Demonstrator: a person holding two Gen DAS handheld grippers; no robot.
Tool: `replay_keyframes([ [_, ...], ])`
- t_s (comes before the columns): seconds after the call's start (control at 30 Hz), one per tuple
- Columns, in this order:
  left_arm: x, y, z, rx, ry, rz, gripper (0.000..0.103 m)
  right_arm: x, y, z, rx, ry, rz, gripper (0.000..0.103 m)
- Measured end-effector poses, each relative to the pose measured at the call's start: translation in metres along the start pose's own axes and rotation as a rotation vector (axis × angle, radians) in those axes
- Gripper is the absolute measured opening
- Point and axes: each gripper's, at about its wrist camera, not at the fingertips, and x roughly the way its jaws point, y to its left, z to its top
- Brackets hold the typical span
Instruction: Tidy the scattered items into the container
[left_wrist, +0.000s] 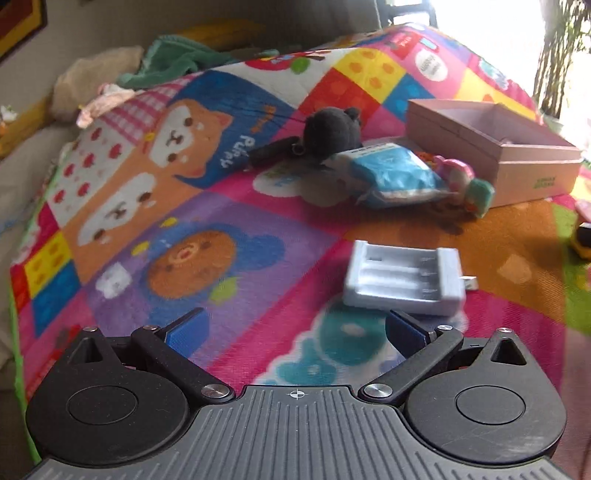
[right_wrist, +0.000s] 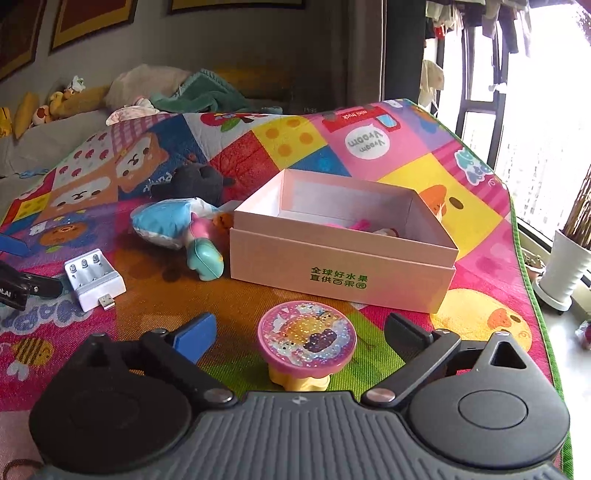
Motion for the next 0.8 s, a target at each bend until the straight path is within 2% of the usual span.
replay_keyframes([
  [0.07, -0.003, -0.010, 0.000, 0.006, -0.006, -0.136, 0.103, 0.000, 0.003, 0.000, -0.021, -0.002, 0.004, 0.102],
  [0.1, -0.003, -0.018, 0.000, 0.044, -0.019, -0.158, 0.103, 0.001, 0.004, 0.000, -0.028, 0.001, 0.007, 0.103],
  [0.23, 0.003, -0.054, 0.002, 0.242, -0.082, -0.146, 0.103, 0.002, 0.003, 0.000, -0.020, 0.014, 0.007, 0.103],
  [0.33, 0.018, -0.064, 0.009, 0.294, -0.080, -0.100, 0.103, 0.003, -0.002, 0.000, 0.015, 0.019, 0.011, 0.103],
  [0.43, 0.034, -0.058, 0.017, 0.285, -0.066, -0.069, 0.103, 0.004, -0.007, -0.001, 0.044, 0.024, 0.013, 0.103],
  [0.73, 0.044, -0.042, 0.024, 0.217, -0.034, -0.146, 0.103, 0.003, -0.004, -0.001, 0.027, 0.015, 0.033, 0.103],
  [0.8, 0.042, -0.043, 0.022, 0.212, -0.032, -0.161, 0.103, 0.002, -0.001, 0.000, 0.006, 0.009, 0.035, 0.095],
])
